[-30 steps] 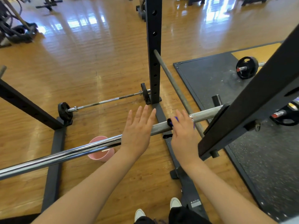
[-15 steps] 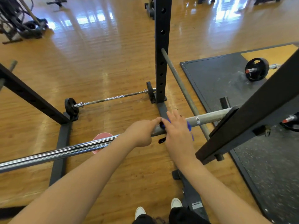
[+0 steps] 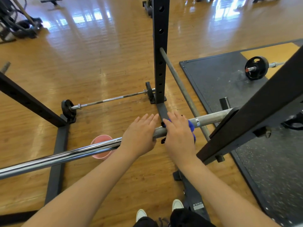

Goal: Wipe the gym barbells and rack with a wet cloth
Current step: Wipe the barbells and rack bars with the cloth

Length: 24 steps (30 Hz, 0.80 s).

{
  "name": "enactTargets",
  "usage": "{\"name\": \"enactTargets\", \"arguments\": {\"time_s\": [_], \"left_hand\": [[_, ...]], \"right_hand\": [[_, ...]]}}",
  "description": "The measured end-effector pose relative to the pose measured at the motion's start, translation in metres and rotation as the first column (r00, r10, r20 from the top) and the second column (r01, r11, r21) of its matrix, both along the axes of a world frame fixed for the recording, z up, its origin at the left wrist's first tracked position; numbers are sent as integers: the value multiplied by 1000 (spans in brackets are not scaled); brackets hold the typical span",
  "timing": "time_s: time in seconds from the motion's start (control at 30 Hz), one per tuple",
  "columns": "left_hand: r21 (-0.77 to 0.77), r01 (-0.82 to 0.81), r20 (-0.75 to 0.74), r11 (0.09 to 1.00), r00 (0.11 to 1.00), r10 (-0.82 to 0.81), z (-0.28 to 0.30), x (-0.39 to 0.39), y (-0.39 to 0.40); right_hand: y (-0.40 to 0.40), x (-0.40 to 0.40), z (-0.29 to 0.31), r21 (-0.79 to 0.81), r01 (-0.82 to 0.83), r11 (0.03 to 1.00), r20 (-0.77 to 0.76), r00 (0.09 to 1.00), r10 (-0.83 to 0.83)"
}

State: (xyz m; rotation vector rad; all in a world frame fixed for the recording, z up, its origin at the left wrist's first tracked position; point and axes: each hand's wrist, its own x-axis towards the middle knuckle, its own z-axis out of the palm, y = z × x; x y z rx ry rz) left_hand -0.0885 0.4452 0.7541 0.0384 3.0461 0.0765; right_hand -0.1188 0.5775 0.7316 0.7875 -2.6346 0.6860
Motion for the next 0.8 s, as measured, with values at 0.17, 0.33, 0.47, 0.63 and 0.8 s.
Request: {"name": "enactTargets", "arguments": {"time_s": [0.17,0.33,0.47,0.63,0.8], "left_hand": [[12,12,-7,1000,1000,-12,1,1,-1],[9,8,-29,1000,1000,-7,-1,1,0],[4,12,-27,1000,1000,-12,0,1,1],[4,31,-21,1000,999,-31,0,2,-1],[-12,24,-17,1000,1000,-24,0,3,0]], "right_hand": [[55,-28,5,-72,139,988,53,989,-135],[30,-20,3,-112,184,977,49,983,-179],[1,14,-7,-34,-96,995,18,995,97],[54,-20,-3,-100,88,991,53,995,-83],[48,-23,-3,-207,285,936,101,958,-269]]}}
